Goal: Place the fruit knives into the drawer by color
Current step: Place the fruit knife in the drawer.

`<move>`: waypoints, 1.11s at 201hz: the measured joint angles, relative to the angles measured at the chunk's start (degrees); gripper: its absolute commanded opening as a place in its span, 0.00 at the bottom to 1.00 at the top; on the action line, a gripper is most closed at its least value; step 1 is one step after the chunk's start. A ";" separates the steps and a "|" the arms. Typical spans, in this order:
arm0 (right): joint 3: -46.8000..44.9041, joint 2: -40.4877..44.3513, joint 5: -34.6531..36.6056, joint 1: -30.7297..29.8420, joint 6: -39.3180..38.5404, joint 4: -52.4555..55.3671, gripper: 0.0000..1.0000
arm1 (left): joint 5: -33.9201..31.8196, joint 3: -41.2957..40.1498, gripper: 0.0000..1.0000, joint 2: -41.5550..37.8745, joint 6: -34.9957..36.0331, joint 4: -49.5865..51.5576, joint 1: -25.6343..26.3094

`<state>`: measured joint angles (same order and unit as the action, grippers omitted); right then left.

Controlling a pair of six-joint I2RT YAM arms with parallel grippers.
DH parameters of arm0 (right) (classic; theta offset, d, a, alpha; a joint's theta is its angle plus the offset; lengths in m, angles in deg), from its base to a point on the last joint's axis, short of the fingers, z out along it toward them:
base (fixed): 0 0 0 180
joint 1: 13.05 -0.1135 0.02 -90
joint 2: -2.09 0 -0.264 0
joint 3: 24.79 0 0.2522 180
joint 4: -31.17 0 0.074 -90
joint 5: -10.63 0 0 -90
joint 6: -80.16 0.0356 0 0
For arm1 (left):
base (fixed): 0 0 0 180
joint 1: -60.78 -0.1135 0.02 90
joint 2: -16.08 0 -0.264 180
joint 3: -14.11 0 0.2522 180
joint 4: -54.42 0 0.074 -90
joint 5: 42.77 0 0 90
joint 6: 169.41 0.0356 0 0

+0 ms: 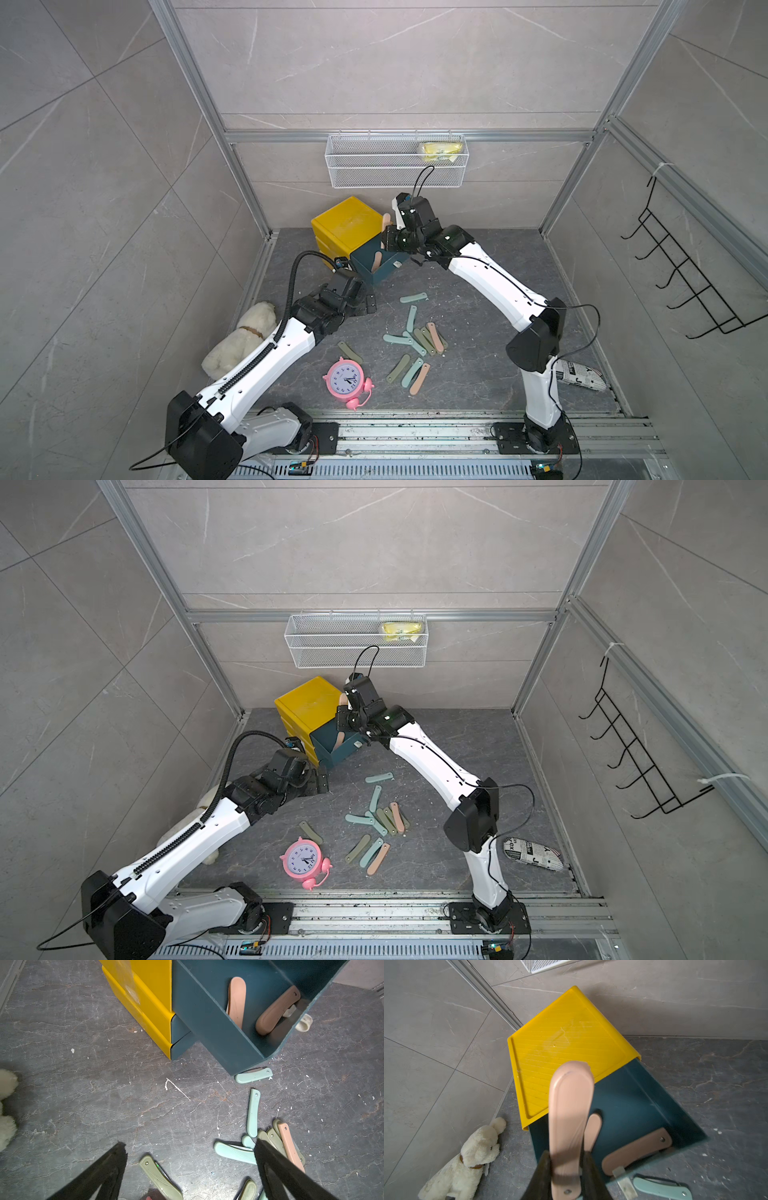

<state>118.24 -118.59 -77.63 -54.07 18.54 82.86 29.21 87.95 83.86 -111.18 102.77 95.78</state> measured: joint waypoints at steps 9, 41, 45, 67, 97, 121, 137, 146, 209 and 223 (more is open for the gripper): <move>3.08 -2.29 0.15 0.04 -0.15 1.44 0.15 | 0.00 0.00 0.99 -0.09 0.00 0.09 0.00; 6.86 -5.99 1.09 0.11 -0.24 5.25 0.31 | 0.02 0.00 1.00 -0.39 0.02 0.13 0.00; 6.88 -6.05 1.18 0.11 -0.22 5.46 0.34 | 0.02 0.00 0.99 -0.42 0.02 0.11 0.00; 7.48 -6.97 1.77 0.11 -0.68 6.47 0.49 | 0.02 0.00 0.99 -0.48 0.02 0.13 0.00; 10.25 -8.61 1.90 0.11 -1.22 7.41 0.55 | 0.07 0.00 0.99 -0.48 0.04 0.11 0.00; 13.49 -9.29 1.92 0.11 -1.25 8.74 0.56 | 0.13 0.00 0.99 -0.48 0.04 0.11 0.00; 14.23 -8.83 1.95 0.09 -1.44 8.66 0.57 | 0.24 0.00 0.99 -0.48 0.07 0.11 0.00; 13.09 -7.80 1.99 0.09 -1.64 8.28 0.58 | 0.35 0.00 1.00 -0.48 0.09 0.11 0.00; -17.62 14.88 3.91 0.09 -2.05 -0.35 0.62 | 1.77 0.00 0.99 -0.48 0.09 0.00 0.00; -24.74 20.70 4.42 0.09 -2.05 -1.92 0.62 | 1.88 0.00 0.99 -0.48 0.11 -0.02 0.00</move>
<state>93.50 -97.89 -73.22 -53.98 16.48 80.94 31.09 87.95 83.38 -111.07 102.75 95.78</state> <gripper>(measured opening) 0.617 0.994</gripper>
